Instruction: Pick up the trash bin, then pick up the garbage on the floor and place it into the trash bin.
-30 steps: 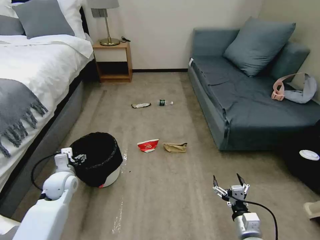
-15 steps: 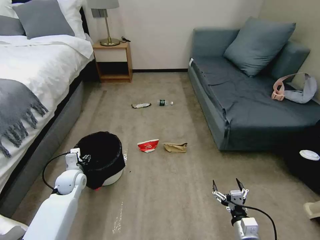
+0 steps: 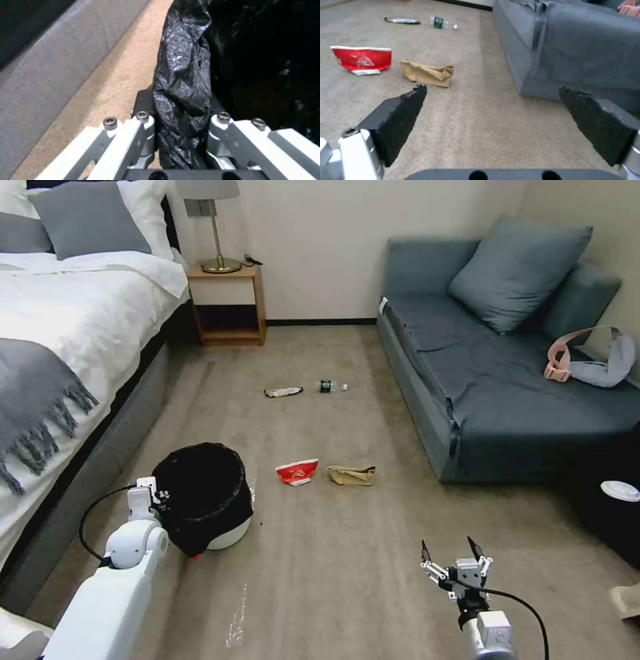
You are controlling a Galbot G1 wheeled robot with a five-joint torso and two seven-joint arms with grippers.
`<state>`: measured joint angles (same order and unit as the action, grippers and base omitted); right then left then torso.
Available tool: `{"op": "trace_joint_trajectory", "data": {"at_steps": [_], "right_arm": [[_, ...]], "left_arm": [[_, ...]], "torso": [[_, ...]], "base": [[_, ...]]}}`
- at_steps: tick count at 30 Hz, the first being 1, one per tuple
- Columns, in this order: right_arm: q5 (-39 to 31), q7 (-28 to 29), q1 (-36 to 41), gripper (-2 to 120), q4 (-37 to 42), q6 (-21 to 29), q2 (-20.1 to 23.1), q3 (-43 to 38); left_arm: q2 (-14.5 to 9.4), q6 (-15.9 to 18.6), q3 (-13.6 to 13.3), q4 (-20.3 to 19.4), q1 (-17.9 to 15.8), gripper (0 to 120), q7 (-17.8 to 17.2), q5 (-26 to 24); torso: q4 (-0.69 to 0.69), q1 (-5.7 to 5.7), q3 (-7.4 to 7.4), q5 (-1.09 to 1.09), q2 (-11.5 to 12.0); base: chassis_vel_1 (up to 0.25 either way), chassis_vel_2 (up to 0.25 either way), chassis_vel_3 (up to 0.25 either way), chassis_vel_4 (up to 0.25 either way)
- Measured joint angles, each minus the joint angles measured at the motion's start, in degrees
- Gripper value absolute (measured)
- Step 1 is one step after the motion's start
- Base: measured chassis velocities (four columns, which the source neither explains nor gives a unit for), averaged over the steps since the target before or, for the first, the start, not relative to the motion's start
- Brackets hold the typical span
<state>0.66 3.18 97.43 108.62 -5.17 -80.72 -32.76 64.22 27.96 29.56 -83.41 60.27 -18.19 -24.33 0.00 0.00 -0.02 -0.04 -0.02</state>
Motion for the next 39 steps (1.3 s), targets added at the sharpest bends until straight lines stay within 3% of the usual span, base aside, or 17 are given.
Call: {"op": "trace_joint_trajectory", "data": {"at_steps": [6, 13, 18, 22, 29, 39], "right_arm": [[-0.4, 0.0, 0.1, 100, -0.1, 0.4, 0.0, 0.0], [-5.4, -0.7, 0.7, 100, 2.1, 2.7, 0.4, 0.3], [-7.9, -1.5, 0.7, 100, 3.5, 2.7, 0.6, 0.6], [-8.9, -1.8, 0.7, 100, 4.0, 2.7, 0.6, 0.9], [-10.2, -2.8, 0.6, 100, 5.1, 2.7, 0.8, 1.2], [-10.4, -3.3, 0.3, 100, 4.7, 2.9, 1.1, 0.8]], "left_arm": [[0.2, -0.7, 1.0, -1.3, 1.4, 16, 0.3, 0.4], [0.9, -2.5, 3.4, -6.5, 5.3, 11, 0.6, 1.9], [1.1, -3.3, 6.3, -15.2, 10.4, 4, 0.2, 3.3], [1.0, -3.1, 7.1, -18.6, 12.2, 4, -0.1, 4.1], [0.4, -3.4, 11.0, -26.3, 16.1, 4, -0.5, 7.5], [0.5, -4.8, 12.3, -28.8, 18.3, 4, -0.2, 9.3]], "torso": [[0.00, 0.00, 0.01, 0.05, 0.0], [-0.04, 0.01, 0.05, 0.19, 0.0], [0.00, 0.01, 0.04, 0.07, 0.0], [0.00, 0.01, 0.04, 0.07, 0.0], [0.00, 0.01, 0.03, 0.04, 0.0], [0.00, 0.01, 0.02, 0.03, 0.0]], "base": [[0.000, 0.000, 0.000, 0.000], [0.000, 0.000, 0.000, 0.000], [0.000, 0.000, 0.000, 0.000], [0.000, 0.000, 0.000, 0.000], [0.000, 0.000, 0.000, 0.000], [0.000, 0.000, 0.000, 0.000]]}}
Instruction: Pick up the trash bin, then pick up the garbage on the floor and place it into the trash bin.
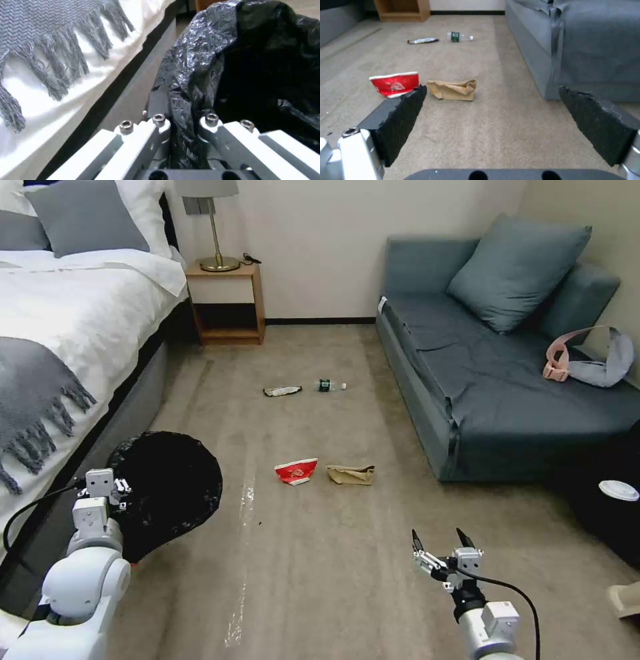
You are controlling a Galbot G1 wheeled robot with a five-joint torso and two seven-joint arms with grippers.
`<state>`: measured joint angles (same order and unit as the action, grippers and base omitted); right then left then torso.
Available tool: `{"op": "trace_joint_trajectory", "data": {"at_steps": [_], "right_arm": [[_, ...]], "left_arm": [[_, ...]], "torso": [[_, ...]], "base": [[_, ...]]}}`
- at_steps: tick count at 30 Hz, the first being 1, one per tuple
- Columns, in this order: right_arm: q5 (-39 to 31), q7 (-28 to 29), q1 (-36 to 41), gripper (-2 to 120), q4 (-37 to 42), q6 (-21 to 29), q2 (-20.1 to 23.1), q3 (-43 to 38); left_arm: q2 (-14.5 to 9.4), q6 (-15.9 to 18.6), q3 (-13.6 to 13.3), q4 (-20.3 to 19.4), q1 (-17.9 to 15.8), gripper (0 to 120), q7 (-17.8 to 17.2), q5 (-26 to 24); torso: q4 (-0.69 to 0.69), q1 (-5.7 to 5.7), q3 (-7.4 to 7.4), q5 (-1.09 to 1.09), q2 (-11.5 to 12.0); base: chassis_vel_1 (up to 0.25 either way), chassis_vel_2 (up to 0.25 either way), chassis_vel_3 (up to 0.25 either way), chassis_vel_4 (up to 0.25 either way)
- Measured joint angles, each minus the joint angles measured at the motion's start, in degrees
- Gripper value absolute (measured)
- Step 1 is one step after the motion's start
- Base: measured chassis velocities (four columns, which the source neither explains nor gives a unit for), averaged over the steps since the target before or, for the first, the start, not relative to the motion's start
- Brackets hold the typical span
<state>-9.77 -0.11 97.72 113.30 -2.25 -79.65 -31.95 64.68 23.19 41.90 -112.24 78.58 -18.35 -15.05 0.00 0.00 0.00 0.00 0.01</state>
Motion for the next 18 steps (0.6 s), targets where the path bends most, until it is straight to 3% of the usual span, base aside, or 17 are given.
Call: {"op": "trace_joint_trajectory", "data": {"at_steps": [10, 18], "right_arm": [[0.3, 0.2, 0.0, 100, -0.8, -0.1, 0.0, 0.0], [0.9, -0.1, 0.4, 100, -0.9, -0.6, -0.1, 0.2]], "left_arm": [[0.4, -0.1, -0.2, -1.0, 1.4, 4, 0.1, -1.4], [0.9, -0.8, -0.2, -1.6, 2.5, 4, 0.1, -1.3]], "torso": [[0.00, 0.00, -0.01, 0.00, 0.0], [0.00, 0.00, 0.00, 0.00, 0.0]], "base": [[-0.012, 0.017, 0.016, -0.009], [-0.092, 0.097, 0.112, -0.094]]}}
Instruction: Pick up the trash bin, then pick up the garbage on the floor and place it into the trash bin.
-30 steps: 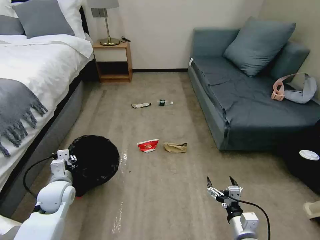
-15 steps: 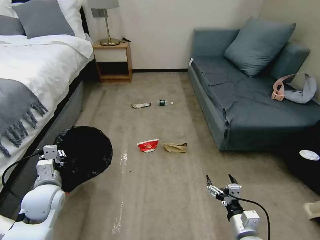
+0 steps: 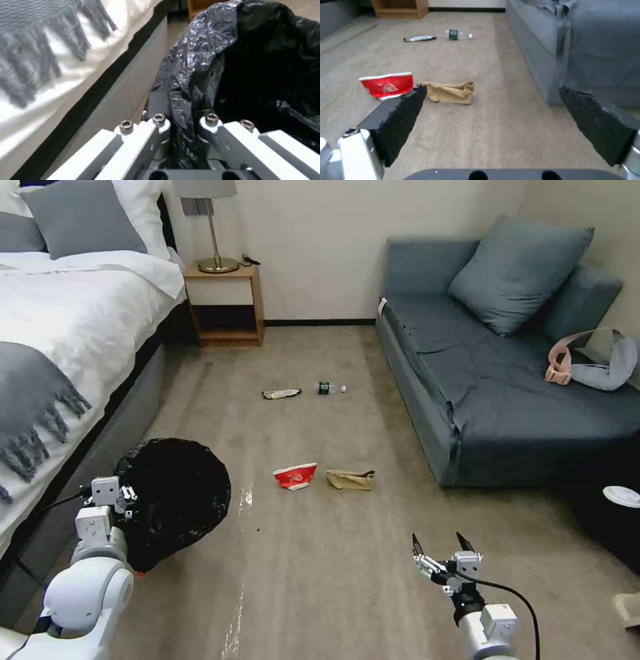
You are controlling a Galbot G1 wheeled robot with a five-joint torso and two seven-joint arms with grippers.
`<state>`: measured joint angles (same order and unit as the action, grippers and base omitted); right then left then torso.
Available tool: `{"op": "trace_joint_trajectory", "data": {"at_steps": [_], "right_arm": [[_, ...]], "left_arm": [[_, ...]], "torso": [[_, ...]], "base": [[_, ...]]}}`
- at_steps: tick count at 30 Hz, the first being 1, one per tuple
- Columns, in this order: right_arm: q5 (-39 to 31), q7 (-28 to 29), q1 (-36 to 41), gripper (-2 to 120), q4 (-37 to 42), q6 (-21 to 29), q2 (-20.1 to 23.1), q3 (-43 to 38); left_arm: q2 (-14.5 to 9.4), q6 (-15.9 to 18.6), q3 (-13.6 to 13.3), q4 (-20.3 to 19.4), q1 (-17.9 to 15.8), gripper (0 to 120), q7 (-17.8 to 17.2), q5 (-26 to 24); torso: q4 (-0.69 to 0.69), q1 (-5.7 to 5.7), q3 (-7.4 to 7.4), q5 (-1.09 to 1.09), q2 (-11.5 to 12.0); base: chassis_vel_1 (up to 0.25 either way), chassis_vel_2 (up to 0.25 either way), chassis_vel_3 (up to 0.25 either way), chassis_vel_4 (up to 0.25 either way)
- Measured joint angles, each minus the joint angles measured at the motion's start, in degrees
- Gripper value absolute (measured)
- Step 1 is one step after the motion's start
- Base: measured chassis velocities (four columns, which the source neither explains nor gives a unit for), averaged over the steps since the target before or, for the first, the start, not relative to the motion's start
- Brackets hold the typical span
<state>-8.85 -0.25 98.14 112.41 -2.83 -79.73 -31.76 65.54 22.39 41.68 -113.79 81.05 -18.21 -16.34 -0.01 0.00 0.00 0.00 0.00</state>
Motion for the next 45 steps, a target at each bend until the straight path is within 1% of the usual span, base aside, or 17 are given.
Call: {"op": "trace_joint_trajectory", "data": {"at_steps": [13, 23, 29, 45], "right_arm": [[0.2, -0.6, 0.1, 100, -0.3, -0.4, 0.0, 0.1], [1.0, -1.2, -0.4, 100, -2.0, -0.7, -0.4, 0.7], [1.3, -1.3, -0.6, 100, -2.5, -0.7, -0.6, 0.8], [3.2, -1.5, -0.1, 100, -3.3, -1.4, -1.0, 1.1]], "left_arm": [[0.8, -0.2, 0.1, -0.9, 0.8, 4, 0.0, -0.2], [0.6, -0.4, -0.2, 1.0, -0.5, 4, -0.1, -0.4], [0.5, -0.4, -0.3, 1.5, -0.9, 4, -0.1, -0.4], [0.3, -1.7, -0.3, 1.9, 0.1, 4, 0.1, -0.7]], "torso": [[0.00, 0.00, 0.00, 0.00, 0.0], [0.00, 0.00, 0.00, 0.00, 0.0], [0.00, 0.00, 0.00, 0.01, 0.0], [0.01, 0.00, 0.00, 0.00, 0.0]], "base": [[-0.102, 0.110, 0.105, -0.103], [-0.122, 0.120, 0.121, -0.126], [-0.137, 0.140, 0.128, -0.127], [-0.144, 0.144, 0.141, -0.137]]}}
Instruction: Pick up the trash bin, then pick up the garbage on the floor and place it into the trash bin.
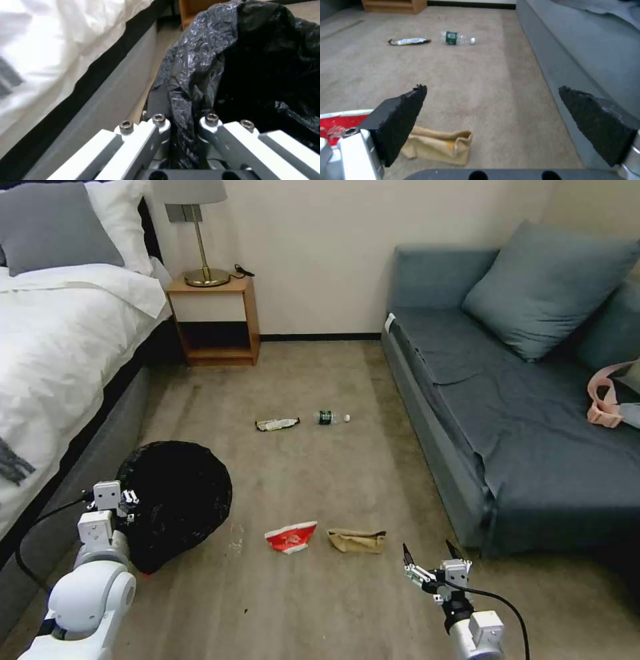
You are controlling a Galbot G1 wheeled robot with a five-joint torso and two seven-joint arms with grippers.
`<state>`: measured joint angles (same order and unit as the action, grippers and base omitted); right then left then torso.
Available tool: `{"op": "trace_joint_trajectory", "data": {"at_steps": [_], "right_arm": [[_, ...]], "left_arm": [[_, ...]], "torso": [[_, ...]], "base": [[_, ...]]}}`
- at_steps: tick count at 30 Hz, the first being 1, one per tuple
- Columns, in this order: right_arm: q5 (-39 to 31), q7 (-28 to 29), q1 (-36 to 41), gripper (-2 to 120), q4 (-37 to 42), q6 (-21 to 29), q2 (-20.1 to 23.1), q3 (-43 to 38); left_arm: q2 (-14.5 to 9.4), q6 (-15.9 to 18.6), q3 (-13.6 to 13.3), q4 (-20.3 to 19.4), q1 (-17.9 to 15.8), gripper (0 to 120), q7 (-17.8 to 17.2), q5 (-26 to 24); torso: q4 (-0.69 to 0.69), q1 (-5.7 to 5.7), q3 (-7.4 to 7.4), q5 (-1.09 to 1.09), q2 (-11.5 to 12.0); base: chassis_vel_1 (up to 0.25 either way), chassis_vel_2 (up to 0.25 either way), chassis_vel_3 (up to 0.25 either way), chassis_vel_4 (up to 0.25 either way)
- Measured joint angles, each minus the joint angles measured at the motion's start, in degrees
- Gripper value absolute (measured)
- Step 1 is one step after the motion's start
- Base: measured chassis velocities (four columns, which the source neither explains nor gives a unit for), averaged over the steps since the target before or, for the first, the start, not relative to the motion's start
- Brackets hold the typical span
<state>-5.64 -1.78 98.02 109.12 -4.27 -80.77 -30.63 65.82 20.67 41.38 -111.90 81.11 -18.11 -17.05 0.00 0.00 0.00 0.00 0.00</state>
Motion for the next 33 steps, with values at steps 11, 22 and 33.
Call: {"op": "trace_joint_trajectory", "data": {"at_steps": [11, 22, 33], "right_arm": [[2.5, -0.3, 0.0, 100, -1.3, -0.8, -0.6, -0.1], [3.0, -5.0, -3.5, 100, -1.5, 1.5, 5.3, 0.1], [-6.2, -8.6, -16.9, 100, -6.3, 8.0, 22.9, 7.8]], "left_arm": [[-0.6, -1.3, -0.4, 1.4, -0.1, 4, 0.8, -0.4], [-1.0, -1.9, -0.7, 2.9, -1.2, 4, 0.9, -1.0], [-0.5, -3.5, 1.9, 3.6, 1.0, 4, 2.0, 0.2]], "torso": [[-0.01, 0.00, 0.00, 0.00, 0.0], [-0.02, 0.01, 0.00, 0.01, 0.0], [-0.01, 0.00, 0.00, 0.00, 0.0]], "base": [[-0.131, 0.143, 0.138, -0.138], [-0.101, 0.097, 0.093, -0.101], [0.000, 0.000, 0.000, 0.000]]}}
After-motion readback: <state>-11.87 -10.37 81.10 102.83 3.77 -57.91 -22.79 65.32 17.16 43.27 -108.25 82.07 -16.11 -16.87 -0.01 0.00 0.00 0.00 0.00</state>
